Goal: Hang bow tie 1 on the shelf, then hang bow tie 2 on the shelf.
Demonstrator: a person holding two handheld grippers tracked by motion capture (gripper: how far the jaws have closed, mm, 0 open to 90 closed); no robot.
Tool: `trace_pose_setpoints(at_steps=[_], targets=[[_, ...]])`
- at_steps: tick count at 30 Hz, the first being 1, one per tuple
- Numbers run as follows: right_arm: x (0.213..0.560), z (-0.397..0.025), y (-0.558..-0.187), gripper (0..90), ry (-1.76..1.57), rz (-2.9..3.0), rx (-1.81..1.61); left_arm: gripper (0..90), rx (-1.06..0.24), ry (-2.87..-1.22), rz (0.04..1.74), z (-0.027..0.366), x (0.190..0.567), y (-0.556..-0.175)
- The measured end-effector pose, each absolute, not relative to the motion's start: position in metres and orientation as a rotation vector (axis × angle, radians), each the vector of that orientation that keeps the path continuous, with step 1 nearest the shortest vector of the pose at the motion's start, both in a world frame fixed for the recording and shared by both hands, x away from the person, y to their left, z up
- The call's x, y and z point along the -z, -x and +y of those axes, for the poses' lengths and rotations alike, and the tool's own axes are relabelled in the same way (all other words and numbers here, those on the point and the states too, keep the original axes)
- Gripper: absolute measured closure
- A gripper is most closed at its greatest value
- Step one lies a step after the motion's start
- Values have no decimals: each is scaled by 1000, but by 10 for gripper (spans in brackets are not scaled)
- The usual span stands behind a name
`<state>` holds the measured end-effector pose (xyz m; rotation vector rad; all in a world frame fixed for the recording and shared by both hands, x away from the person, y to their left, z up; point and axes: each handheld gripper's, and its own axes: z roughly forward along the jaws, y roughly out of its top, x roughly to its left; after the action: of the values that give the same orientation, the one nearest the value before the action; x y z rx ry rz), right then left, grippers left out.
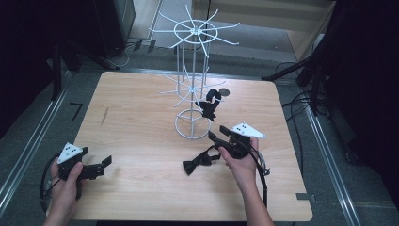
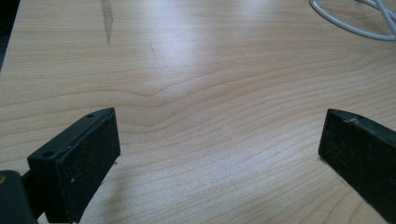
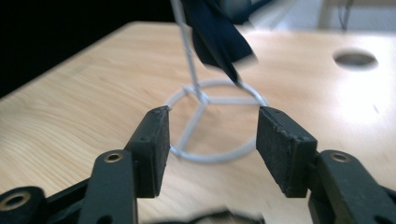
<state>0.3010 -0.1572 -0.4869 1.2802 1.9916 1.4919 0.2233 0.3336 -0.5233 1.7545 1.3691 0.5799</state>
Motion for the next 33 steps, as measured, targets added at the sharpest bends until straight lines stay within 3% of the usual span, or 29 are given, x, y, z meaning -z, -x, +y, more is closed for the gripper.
trace_pose_setpoints(at_steps=[7, 18, 23, 33], targets=[[514, -166, -297, 467, -1408, 2042, -1386, 0, -581, -1757, 1368, 334, 523, -223], [534, -168, -296, 627, -1540, 2102, -1318, 0, -576, -1752, 1377, 334, 523, -224], [540, -167, -292, 745, -1530, 2140, -1257, 0, -579, -1750, 1374, 334, 523, -223], [544, -162, -289, 810, -1512, 2159, -1206, 0, -579, -1755, 1369, 334, 523, -223]])
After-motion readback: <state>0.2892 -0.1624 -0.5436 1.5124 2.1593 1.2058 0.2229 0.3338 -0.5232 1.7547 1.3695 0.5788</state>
